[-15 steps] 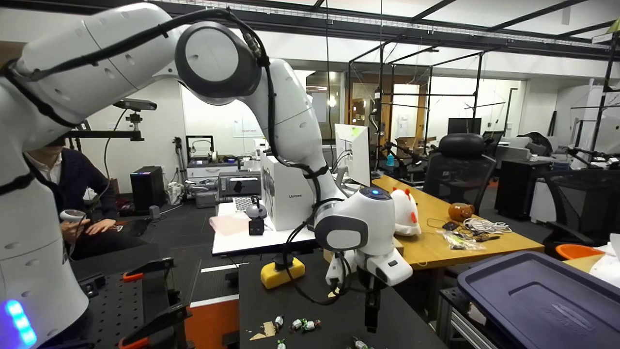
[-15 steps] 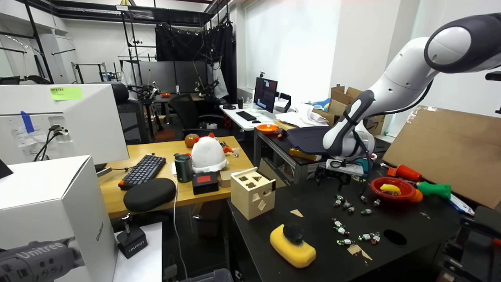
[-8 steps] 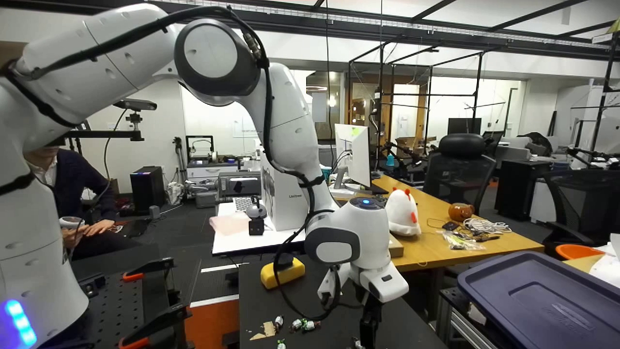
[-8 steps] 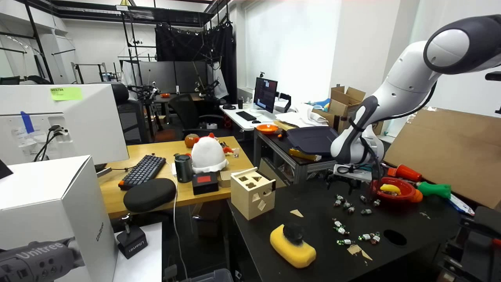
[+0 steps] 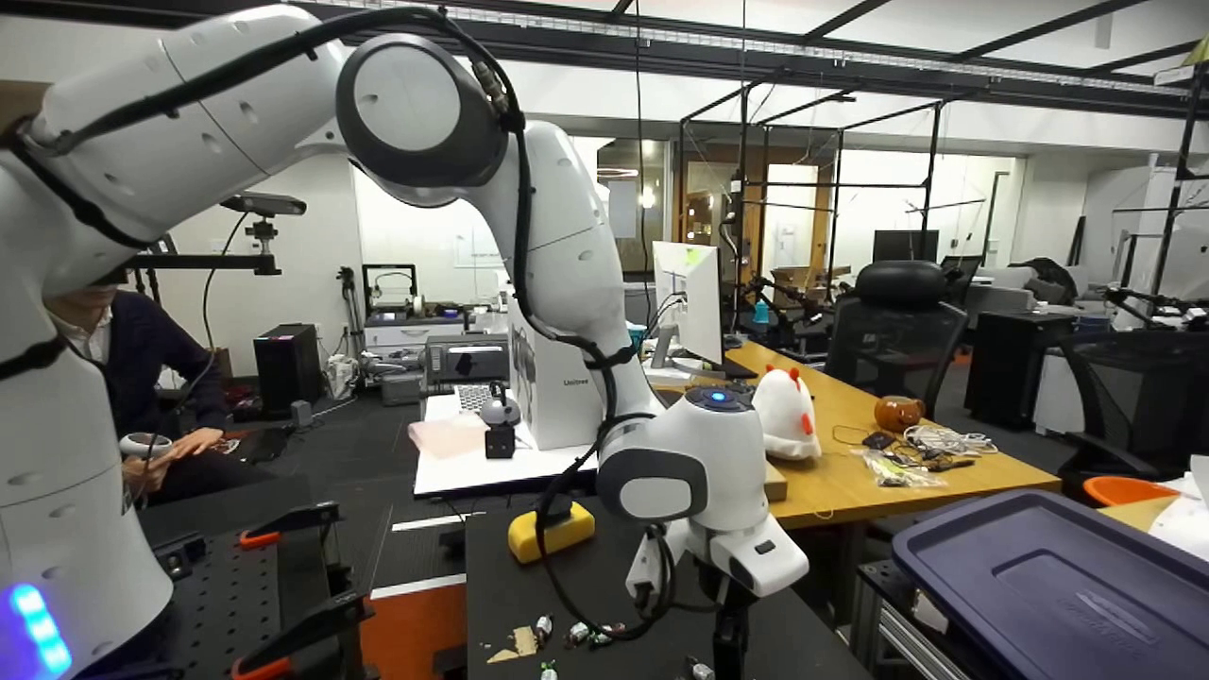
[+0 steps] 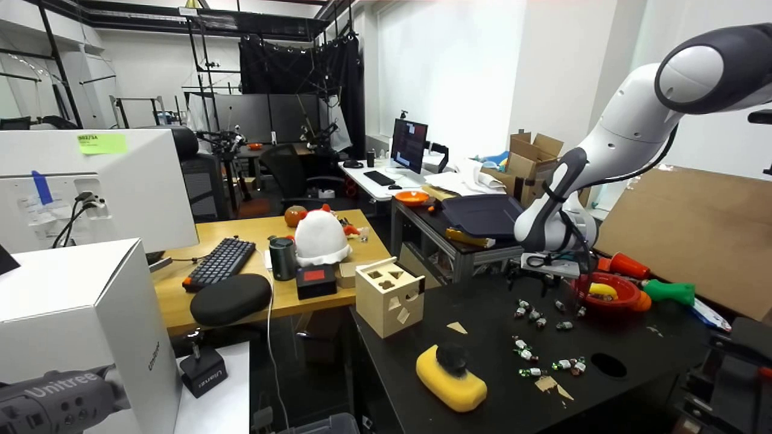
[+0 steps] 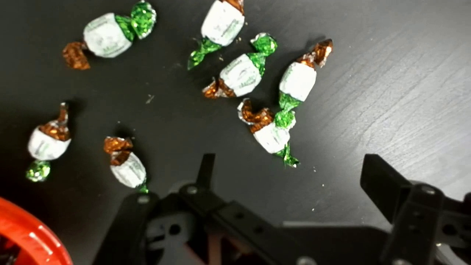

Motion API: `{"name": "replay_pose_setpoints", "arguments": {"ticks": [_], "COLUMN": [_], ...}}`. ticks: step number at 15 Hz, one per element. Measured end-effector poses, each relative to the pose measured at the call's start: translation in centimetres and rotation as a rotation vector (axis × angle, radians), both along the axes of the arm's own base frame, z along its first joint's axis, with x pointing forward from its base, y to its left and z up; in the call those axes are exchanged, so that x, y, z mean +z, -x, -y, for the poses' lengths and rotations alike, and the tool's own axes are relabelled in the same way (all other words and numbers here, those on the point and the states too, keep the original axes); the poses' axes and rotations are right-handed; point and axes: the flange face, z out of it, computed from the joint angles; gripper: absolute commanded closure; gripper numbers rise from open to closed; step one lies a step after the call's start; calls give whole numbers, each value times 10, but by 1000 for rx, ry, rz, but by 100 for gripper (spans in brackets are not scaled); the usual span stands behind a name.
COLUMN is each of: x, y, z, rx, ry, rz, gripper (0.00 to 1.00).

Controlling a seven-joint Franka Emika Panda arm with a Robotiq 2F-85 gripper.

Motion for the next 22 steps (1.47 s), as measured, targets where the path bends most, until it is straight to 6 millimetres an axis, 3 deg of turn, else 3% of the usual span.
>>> {"name": "replay_pose_setpoints", "arguments": {"ticks": [11, 12, 14, 22], "x": [-34, -37, -42, -38], "y": [0, -2, -5, -15], "z": [-7, -8, -10, -7], "rx": [113, 123, 141, 152], "ry": [10, 13, 18, 30], "rz": [-43, -46, -47, -28], "gripper": [0, 25, 32, 92]}}
